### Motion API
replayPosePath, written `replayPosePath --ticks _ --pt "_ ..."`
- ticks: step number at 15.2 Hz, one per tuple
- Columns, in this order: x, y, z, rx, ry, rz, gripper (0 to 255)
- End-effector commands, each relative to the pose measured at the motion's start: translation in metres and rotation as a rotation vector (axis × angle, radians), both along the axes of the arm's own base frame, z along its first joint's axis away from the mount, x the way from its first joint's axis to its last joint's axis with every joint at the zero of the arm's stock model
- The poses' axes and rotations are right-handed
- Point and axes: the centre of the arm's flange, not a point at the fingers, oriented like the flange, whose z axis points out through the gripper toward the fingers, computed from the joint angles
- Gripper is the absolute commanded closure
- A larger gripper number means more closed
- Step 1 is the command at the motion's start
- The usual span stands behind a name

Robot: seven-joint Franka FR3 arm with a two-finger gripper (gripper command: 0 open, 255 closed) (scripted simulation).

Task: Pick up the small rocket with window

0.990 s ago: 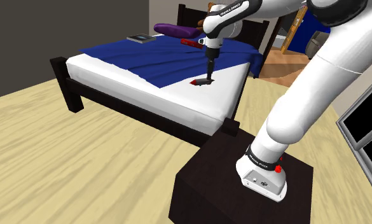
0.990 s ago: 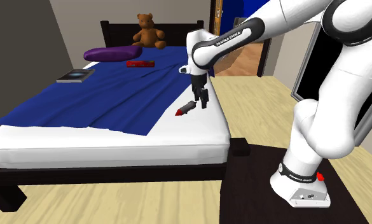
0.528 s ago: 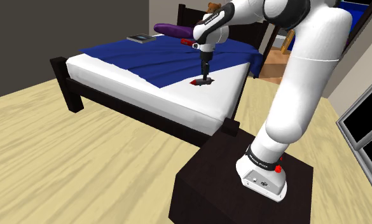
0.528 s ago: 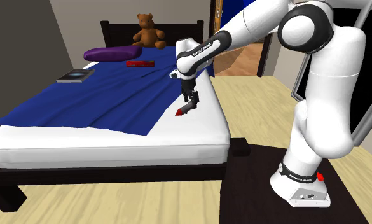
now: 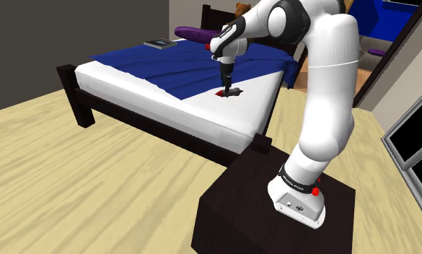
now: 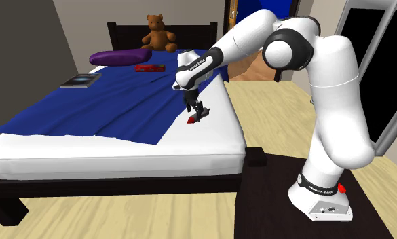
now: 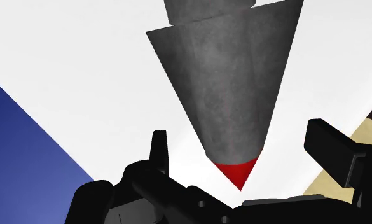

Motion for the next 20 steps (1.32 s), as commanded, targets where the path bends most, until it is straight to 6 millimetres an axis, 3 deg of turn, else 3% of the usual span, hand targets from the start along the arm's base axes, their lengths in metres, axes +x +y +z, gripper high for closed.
replayPosePath --ticks 1,4,7,8,17,20 --pt "0.0 -0.001 -0.011 0.0 -0.001 0.004 0" --pt "0.0 -0.001 -0.027 0.0 -0.001 0.004 0" --pt "0.0 -0.001 -0.03 0.0 -0.001 0.004 0" --pt "0.0 -0.001 -0.03 0.0 0.0 0.004 255" --pt "0.0 -0.001 -0.03 0.0 -0.001 0.004 255" --pt "0.0 -0.001 -0.014 0.0 -0.001 0.004 255"
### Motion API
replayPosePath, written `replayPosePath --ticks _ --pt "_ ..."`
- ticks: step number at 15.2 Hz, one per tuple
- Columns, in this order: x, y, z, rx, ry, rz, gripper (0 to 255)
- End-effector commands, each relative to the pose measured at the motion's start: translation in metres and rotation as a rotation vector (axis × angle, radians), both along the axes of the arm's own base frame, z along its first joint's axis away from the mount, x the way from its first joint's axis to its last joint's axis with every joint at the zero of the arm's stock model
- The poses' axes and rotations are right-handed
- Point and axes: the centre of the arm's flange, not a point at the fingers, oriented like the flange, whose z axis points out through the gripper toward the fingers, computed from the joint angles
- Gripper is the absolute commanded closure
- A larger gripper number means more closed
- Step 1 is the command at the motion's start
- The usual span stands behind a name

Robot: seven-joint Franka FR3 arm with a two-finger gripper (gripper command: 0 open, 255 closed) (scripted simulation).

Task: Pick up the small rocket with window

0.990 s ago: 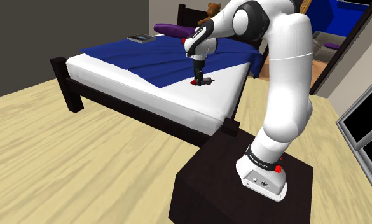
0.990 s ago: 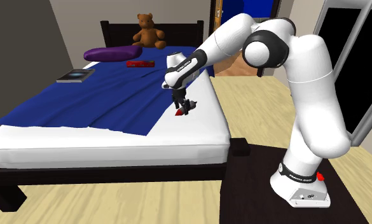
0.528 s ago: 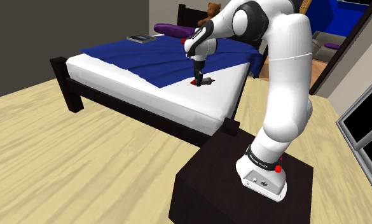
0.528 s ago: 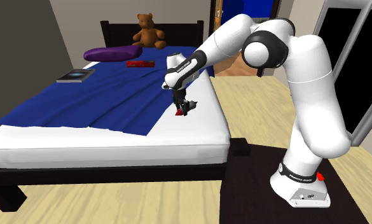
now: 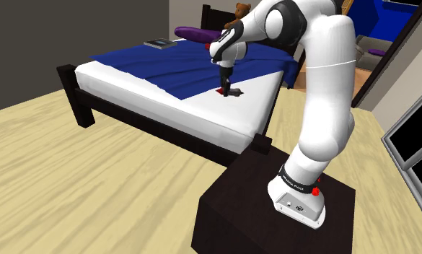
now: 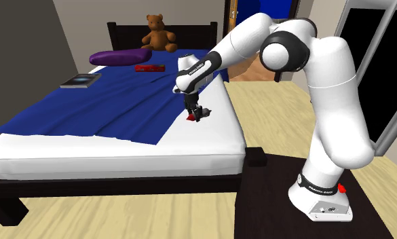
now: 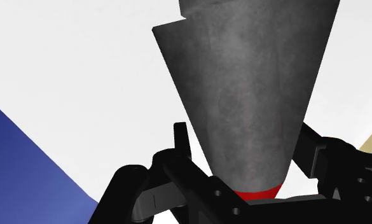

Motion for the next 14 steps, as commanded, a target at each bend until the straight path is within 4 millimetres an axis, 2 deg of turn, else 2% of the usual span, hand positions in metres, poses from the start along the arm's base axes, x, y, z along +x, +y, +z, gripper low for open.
replayPosePath --ticks 1,12,14 --pt "0.0 0.0 0.01 0.0 0.0 0.0 255" --pt "0.0 0.0 0.068 0.0 0.0 0.0 255" --pt "0.0 0.0 0.069 0.0 0.0 0.0 255"
